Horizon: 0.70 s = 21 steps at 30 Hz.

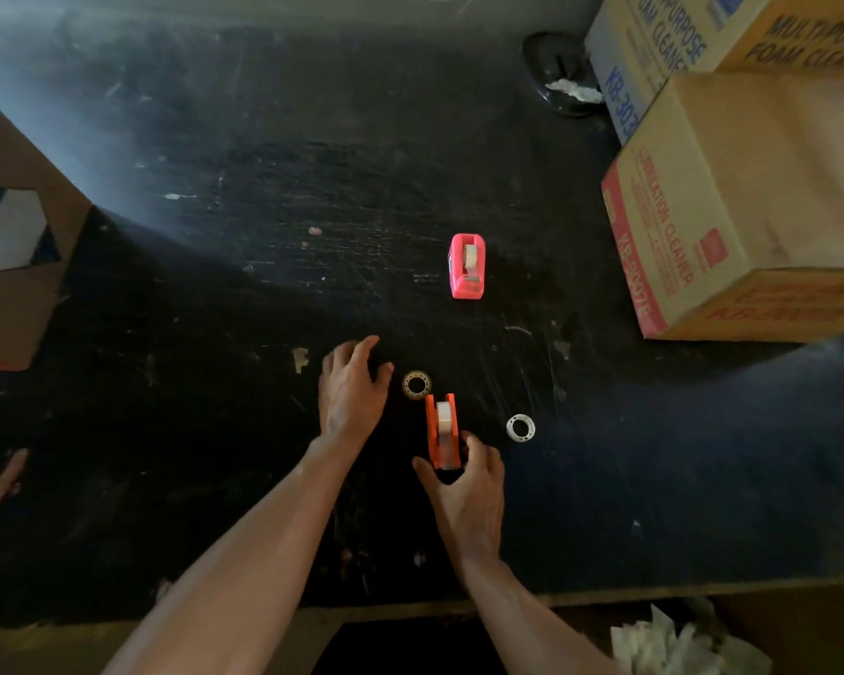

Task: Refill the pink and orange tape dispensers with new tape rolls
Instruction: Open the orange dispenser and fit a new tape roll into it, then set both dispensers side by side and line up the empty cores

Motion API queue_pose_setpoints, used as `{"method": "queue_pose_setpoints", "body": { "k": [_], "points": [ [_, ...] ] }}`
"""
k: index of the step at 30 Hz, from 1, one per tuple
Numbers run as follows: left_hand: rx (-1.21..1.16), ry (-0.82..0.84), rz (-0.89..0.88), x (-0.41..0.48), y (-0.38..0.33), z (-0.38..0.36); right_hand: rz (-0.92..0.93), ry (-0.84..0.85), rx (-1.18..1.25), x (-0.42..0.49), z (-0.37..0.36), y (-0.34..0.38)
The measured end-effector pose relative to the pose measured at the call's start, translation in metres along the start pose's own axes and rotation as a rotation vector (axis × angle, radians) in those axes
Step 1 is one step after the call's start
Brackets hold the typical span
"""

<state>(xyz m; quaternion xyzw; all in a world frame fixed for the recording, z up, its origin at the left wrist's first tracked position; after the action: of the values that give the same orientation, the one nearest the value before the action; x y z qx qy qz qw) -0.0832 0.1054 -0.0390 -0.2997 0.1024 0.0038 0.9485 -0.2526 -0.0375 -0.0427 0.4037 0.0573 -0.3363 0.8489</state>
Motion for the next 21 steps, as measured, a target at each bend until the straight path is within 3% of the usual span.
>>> {"method": "queue_pose_setpoints", "body": {
  "k": [7,21],
  "points": [
    [0.212,0.023,-0.225,0.018,0.011,-0.018,-0.029,-0.083,0.046,0.014,0.004,0.015],
    [0.191,-0.013,-0.207,0.023,0.016,-0.022,0.047,-0.302,0.176,0.122,0.019,0.101]
  ]
}}
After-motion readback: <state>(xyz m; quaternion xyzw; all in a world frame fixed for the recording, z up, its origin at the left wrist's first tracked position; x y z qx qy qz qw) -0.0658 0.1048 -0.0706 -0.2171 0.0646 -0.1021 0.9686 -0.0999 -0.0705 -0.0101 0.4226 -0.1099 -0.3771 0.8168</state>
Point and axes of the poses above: each hand's wrist, its own x-axis towards the middle knuckle, its own z-axis out of the back of the hand, y = z × x, the point moved 6 cm from there along x, towards the middle knuckle, and after that the axes turned 2 degrees about -x, right-handed, at the moved point
